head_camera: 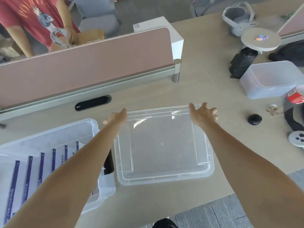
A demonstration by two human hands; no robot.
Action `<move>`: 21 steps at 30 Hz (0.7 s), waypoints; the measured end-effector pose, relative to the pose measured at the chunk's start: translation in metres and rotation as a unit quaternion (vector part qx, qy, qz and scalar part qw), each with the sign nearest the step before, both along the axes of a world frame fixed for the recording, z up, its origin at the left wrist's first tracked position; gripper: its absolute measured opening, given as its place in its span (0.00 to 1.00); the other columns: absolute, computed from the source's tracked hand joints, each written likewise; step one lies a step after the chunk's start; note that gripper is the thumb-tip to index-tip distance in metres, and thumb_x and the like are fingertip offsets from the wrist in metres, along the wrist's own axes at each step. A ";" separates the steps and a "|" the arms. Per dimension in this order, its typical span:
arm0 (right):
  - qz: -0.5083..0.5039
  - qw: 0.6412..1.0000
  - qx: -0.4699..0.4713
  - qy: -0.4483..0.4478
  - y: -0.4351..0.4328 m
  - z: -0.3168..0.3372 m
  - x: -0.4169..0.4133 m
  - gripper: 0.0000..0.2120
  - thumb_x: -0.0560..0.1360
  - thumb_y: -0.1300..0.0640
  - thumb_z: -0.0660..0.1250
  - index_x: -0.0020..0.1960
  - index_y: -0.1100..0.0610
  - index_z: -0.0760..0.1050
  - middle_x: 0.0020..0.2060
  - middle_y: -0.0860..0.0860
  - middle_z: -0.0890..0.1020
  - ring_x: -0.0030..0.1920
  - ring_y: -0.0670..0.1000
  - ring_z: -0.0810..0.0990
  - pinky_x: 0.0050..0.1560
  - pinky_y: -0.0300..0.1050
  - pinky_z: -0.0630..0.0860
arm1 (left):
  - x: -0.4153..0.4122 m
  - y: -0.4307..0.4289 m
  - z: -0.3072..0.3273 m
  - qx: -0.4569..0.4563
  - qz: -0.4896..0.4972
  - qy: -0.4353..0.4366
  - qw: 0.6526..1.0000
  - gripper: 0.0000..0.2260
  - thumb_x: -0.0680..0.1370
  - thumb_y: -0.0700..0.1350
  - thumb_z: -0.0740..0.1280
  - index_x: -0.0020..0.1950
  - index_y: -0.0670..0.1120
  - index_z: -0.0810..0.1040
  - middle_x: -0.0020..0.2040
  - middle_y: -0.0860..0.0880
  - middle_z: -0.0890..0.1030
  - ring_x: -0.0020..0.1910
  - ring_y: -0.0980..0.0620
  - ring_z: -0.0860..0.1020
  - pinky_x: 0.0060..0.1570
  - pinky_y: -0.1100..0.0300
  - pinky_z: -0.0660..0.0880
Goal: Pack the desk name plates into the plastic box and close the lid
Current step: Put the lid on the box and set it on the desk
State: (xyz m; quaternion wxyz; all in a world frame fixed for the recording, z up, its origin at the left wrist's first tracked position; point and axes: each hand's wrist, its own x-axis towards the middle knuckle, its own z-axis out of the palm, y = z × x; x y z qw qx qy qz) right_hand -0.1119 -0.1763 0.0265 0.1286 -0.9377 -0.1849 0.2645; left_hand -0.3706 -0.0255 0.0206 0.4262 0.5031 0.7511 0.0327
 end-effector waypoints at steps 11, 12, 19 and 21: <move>-0.039 0.977 0.207 -0.046 0.000 0.092 -0.001 0.41 0.74 0.31 0.40 0.72 0.60 0.64 0.62 0.63 0.69 0.62 0.63 0.69 0.60 0.55 0.66 | -0.001 0.001 0.110 0.154 0.082 -0.052 0.983 0.28 0.80 0.59 0.57 0.72 0.41 0.65 0.69 0.37 0.67 0.53 0.40 0.72 0.52 0.53 0.66; -0.046 0.972 0.224 -0.045 -0.004 0.100 -0.002 0.39 0.76 0.33 0.45 0.70 0.63 0.66 0.63 0.64 0.70 0.63 0.64 0.70 0.62 0.56 0.67 | -0.005 0.001 0.114 0.152 0.071 -0.060 0.984 0.28 0.79 0.58 0.57 0.72 0.40 0.67 0.68 0.37 0.70 0.56 0.40 0.73 0.55 0.54 0.69; -0.002 0.992 0.128 0.022 -0.032 0.107 -0.009 0.08 0.73 0.60 0.60 0.36 0.62 0.69 0.35 0.56 0.74 0.30 0.54 0.71 0.29 0.39 0.65 | -0.024 -0.013 0.115 0.077 0.005 -0.154 0.985 0.19 0.78 0.39 0.62 0.69 0.36 0.72 0.62 0.38 0.77 0.64 0.38 0.76 0.59 0.47 0.78; 0.003 0.994 0.108 0.022 -0.038 0.102 -0.013 0.09 0.73 0.63 0.60 0.35 0.62 0.67 0.31 0.55 0.70 0.29 0.53 0.69 0.29 0.39 0.65 | -0.027 -0.021 0.110 0.058 0.004 -0.159 0.986 0.19 0.78 0.36 0.62 0.69 0.37 0.71 0.58 0.42 0.72 0.60 0.38 0.78 0.57 0.47 0.79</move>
